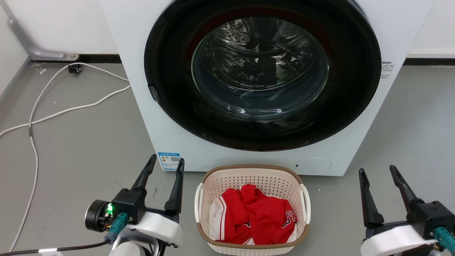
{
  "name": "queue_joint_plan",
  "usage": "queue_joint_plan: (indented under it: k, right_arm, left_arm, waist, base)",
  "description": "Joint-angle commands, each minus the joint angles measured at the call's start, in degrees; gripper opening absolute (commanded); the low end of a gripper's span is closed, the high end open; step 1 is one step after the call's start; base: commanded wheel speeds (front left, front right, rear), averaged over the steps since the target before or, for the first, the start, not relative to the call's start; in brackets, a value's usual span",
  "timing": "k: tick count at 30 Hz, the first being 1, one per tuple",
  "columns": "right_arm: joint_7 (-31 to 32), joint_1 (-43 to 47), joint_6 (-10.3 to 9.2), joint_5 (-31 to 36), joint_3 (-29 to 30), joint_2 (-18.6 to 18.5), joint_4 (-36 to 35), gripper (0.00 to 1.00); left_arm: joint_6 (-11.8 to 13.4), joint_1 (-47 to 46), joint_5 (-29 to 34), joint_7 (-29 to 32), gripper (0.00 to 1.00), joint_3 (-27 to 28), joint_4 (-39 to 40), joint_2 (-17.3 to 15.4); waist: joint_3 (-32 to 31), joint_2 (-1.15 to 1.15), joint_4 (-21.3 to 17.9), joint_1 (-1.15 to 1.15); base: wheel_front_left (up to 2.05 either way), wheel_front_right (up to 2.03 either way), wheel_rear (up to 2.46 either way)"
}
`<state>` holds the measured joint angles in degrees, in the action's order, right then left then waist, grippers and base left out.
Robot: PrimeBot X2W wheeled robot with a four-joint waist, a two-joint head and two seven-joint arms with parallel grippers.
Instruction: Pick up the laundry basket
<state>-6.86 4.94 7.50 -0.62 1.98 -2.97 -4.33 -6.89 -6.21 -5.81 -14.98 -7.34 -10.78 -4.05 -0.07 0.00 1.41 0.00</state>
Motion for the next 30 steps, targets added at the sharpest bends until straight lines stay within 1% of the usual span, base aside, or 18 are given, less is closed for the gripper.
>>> queue_joint_plan:
  k: [1, 18, 24, 30]
  right_arm:
    - [-0.1, 0.3, -0.02, -0.3, 0.0, 0.2, 0.0, 1.0]
    - [1.1, -0.5, -0.02, -0.1, 0.0, 0.2, 0.5, 1.0]
    - [1.6, -3.0, -0.02, -0.4, 0.5, 0.2, 1.0, 1.0]
    - [1.2, -8.5, -0.02, -1.5, 1.7, 0.2, 3.7, 1.0]
  left_arm:
    - [-0.1, -0.5, 0.0, -0.3, 1.0, 0.1, -0.1, 0.0]
    - [-0.2, -1.4, 0.6, -0.3, 1.0, 0.8, -0.2, 0.4]
    - [-0.1, -4.1, 0.5, -0.3, 1.0, 1.2, -0.6, 0.4]
    - [-0.4, -10.0, -0.2, -0.3, 1.0, 1.8, -1.9, -0.6]
  waist:
    - [0.1, 0.0, 0.0, 0.0]
    - [1.2, 0.0, -0.2, 0.0]
    - [4.7, 0.0, -0.6, 0.0]
    - [10.7, 0.0, -1.0, 0.0]
  base:
    - [0.0, 0.0, 0.0]
    - [0.0, 0.0, 0.0]
    - [0.0, 0.0, 0.0]
    - [0.0, 0.0, 0.0]
